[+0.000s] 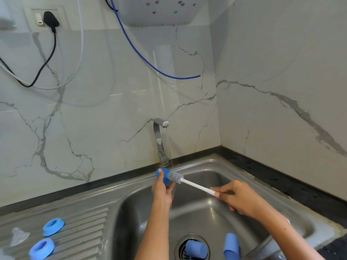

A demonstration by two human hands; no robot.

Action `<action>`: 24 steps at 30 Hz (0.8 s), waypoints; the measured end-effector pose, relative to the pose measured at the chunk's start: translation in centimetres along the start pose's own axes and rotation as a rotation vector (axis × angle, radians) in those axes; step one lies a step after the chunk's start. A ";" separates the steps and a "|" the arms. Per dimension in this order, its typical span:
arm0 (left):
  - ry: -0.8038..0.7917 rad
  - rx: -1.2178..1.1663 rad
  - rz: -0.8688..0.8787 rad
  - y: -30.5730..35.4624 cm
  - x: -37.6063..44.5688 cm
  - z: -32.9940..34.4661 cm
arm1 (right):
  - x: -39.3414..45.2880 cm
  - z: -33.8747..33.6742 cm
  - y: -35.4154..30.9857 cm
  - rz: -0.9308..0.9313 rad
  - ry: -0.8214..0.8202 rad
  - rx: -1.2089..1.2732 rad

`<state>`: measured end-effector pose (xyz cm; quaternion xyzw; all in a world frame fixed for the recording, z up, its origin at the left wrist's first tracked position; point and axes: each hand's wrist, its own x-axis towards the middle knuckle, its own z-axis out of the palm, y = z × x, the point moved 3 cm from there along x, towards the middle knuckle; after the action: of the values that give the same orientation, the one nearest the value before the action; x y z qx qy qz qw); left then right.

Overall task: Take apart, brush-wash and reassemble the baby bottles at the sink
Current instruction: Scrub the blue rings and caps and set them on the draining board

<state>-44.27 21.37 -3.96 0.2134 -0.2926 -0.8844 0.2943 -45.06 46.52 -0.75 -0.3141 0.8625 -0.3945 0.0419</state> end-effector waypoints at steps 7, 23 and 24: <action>-0.005 0.049 0.030 0.1 -0.9 -0.3 | 0.5 0.2 0.1 -0.015 0.095 0.162; 0.033 0.169 0.069 0.1 -1.3 -0.5 | -0.2 1.8 -1.3 0.056 -0.036 0.163; 0.000 0.220 0.053 -0.2 -1.4 -0.2 | -0.2 1.9 -1.4 0.058 -0.018 0.146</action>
<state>-43.18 22.35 -3.97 0.2366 -0.3933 -0.8389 0.2927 -43.59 44.73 -1.09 -0.2886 0.8398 -0.4522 0.0836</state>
